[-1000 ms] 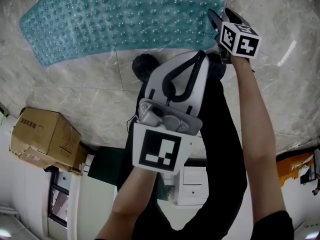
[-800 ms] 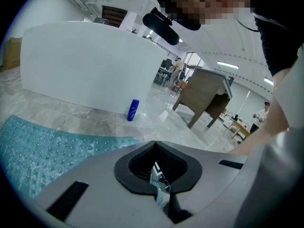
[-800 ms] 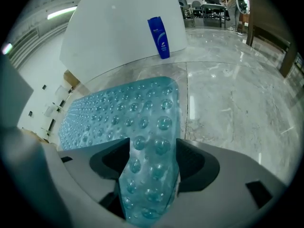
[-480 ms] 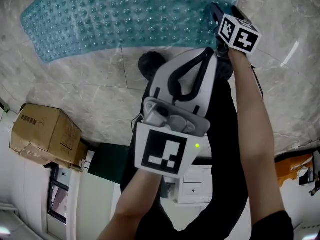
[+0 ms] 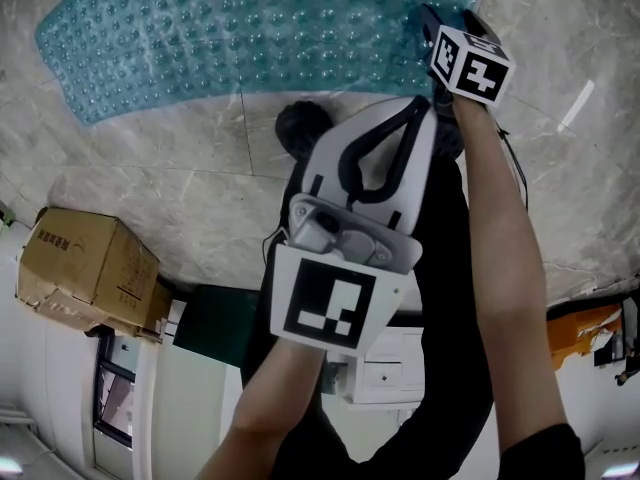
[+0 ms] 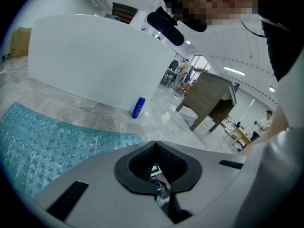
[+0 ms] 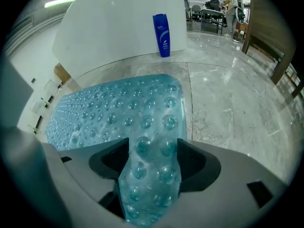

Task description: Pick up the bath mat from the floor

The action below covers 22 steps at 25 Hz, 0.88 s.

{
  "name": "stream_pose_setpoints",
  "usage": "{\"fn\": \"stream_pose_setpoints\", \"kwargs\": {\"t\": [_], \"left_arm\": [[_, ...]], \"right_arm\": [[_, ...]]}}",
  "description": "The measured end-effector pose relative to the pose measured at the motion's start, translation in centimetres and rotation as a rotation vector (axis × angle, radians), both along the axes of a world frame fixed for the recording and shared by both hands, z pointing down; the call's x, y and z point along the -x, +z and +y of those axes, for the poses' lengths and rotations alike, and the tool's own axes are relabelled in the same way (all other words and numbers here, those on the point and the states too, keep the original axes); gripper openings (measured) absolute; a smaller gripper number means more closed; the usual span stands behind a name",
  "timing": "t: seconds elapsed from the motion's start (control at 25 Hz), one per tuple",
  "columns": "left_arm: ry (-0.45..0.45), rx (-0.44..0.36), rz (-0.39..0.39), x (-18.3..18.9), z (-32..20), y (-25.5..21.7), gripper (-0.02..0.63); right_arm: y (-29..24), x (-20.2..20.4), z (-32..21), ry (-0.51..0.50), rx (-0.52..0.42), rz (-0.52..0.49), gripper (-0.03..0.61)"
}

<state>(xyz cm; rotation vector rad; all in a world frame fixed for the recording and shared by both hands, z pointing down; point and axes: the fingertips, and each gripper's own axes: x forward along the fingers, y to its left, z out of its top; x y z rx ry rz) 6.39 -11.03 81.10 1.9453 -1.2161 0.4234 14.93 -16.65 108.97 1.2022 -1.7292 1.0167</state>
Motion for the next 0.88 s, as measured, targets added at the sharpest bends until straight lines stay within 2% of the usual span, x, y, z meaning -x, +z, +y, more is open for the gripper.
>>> {"fn": "stream_pose_setpoints", "kwargs": {"t": [0.2,0.4,0.48,0.68,0.88], "left_arm": [[-0.037,0.005,0.006,0.6,-0.1,0.0,0.012],[-0.021,0.007,0.008,0.8,0.1,0.1,0.012],[-0.022,0.006,0.01,0.9,0.2,0.1,0.012],[-0.008,-0.001,0.012,0.7,0.3,-0.1,0.012],[-0.003,-0.003,0.016,0.8,0.4,-0.2,0.012]], "right_arm": [[0.0,-1.7,-0.6,0.025,-0.033,0.096,0.276],[0.5,-1.5,-0.4,0.079,-0.013,0.077,0.278],[0.3,-1.2,-0.5,0.088,-0.016,0.056,0.279],[-0.3,0.2,-0.3,0.057,0.009,-0.068,0.278],[-0.6,1.1,0.2,0.009,0.039,-0.119,0.275]]}}
